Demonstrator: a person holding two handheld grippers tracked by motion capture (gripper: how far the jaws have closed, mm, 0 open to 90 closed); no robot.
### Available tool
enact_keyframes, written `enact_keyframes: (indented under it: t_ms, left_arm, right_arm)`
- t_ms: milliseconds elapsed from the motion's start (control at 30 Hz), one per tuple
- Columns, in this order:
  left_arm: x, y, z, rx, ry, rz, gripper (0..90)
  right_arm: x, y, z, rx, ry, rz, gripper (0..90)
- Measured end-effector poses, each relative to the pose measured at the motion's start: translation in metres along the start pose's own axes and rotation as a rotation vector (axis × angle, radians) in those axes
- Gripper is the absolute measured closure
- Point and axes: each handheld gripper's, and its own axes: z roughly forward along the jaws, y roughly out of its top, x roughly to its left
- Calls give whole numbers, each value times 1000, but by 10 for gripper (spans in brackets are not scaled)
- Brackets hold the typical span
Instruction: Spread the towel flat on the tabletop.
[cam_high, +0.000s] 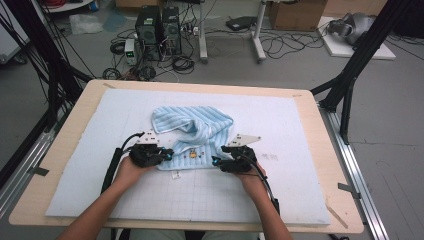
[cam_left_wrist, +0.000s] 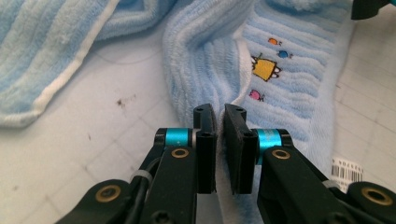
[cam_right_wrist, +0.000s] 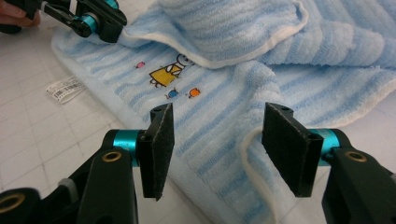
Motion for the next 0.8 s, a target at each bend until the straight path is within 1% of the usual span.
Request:
enact_keyframes:
  t_ms: [33,67,100,133,167,200,267,300,333,400,433,500,533,567,600,633,667,700,733,767,800]
  left_arm:
    - [-1,-1,-3,2,-6,-2,837]
    - [-3,-4,-9,-3,-14,-7,838]
    - [-3,-4,-9,-3,-14,-7,839]
    - [-4,-5,-12,-14,-20,-16,840]
    - [-5,-9,-18,-30,-37,-40,840]
    - [-5,-12,-22,-43,-48,-56,840]
    - [-5,-18,-30,-62,-61,-76,840]
    - [-5,-21,-34,-71,-64,-82,839]
    - [-4,-24,-37,-76,-64,-87,836]
    - [-2,-28,-41,-79,-59,-91,828]
    - [-1,-28,-43,-86,-62,-94,816]
    - [1,-29,-45,-95,-61,-99,801]
    - [1,-29,-46,-103,-65,-98,793]
    - [2,-28,-46,-112,-56,-105,751]
    - [3,-28,-47,-121,-50,-115,682]
    - [4,-27,-47,-137,-43,-119,628]
    - [5,-27,-48,-148,-25,-126,566]
    - [6,-26,-49,-153,-15,-135,551]
    - [8,-26,-50,-165,-3,-145,551]
    - [9,-25,-51,-172,9,-154,543]
    - [11,-25,-52,-177,19,-156,526]
  right_arm:
    - [2,1,-1,-11,6,-7,433]
    - [2,2,-2,-18,7,-9,433]
    - [3,3,-4,-25,9,-10,434]
    - [4,3,-5,-32,10,-15,434]
    - [5,4,-7,-43,14,-18,434]
    - [5,4,-7,-43,14,-18,434]
    - [7,5,-8,-62,37,-24,434]
    - [9,6,-7,-62,58,-27,434]
    - [11,6,-5,-56,72,-38,433]
    - [16,6,3,-17,95,-71,432]
    - [19,5,8,9,106,-68,431]
    - [22,3,18,49,98,-77,431]
    - [22,2,22,60,98,-79,433]
    - [23,1,26,80,94,-76,447]
    - [25,1,28,100,77,-88,470]
    - [27,2,28,98,73,-103,521]
    - [27,1,27,100,97,-106,665]
    - [27,1,26,105,106,-108,746]
    - [27,1,26,105,106,-108,746]
    - [27,1,24,113,119,-115,793]
    - [27,1,22,122,143,-115,825]
